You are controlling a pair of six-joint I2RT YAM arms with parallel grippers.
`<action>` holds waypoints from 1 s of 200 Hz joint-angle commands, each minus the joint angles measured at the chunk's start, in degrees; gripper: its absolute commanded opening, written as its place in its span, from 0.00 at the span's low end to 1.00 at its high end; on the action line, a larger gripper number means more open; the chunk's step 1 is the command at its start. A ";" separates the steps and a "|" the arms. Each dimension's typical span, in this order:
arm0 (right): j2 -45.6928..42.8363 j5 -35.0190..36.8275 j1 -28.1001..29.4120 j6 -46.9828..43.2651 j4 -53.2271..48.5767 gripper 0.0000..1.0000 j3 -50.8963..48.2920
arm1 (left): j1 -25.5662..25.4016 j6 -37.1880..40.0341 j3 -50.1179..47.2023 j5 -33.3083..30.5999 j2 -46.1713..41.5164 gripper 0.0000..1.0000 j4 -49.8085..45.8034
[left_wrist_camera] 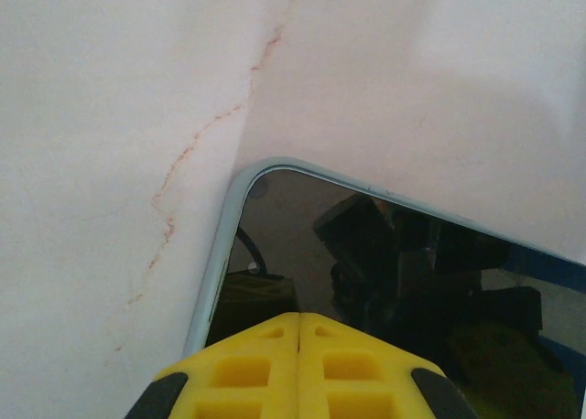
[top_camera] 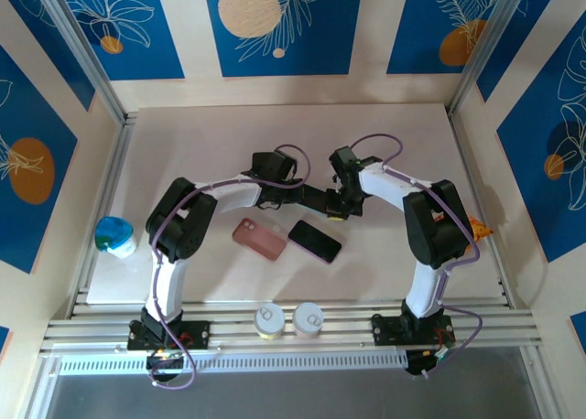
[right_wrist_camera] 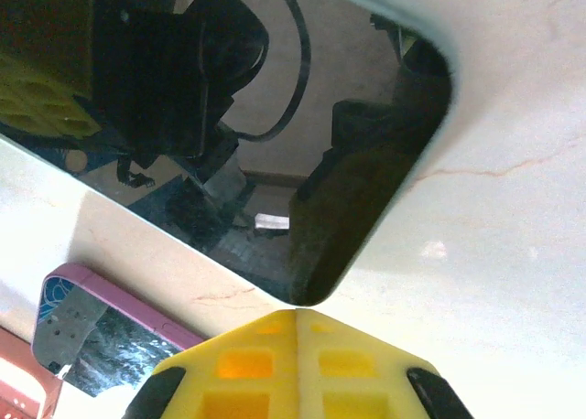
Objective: Put the phone into the phone case
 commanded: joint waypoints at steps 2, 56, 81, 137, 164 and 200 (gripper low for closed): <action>-2.31 -0.85 -1.02 -1.29 -1.24 0.00 1.50 | 0.72 1.23 -1.00 -2.02 -0.39 0.00 -6.44; 0.53 -1.41 -1.03 -1.38 -0.40 0.00 1.27 | 0.77 1.21 -1.14 -1.95 -0.30 0.00 -6.38; 2.17 -1.40 -0.50 -1.36 0.26 0.00 0.75 | 0.78 1.19 -1.25 -2.10 -0.39 0.00 -6.42; 5.99 1.12 2.36 -0.83 -0.69 0.00 0.25 | 0.72 1.28 -1.55 -2.02 -0.28 0.00 -6.44; 7.57 2.08 4.31 -0.41 -0.74 0.00 -0.97 | 0.77 1.41 -1.93 -2.11 0.00 0.00 -6.61; 10.13 1.65 6.33 0.52 0.59 0.00 -3.36 | 0.72 1.54 -2.39 -2.11 0.16 0.00 -6.47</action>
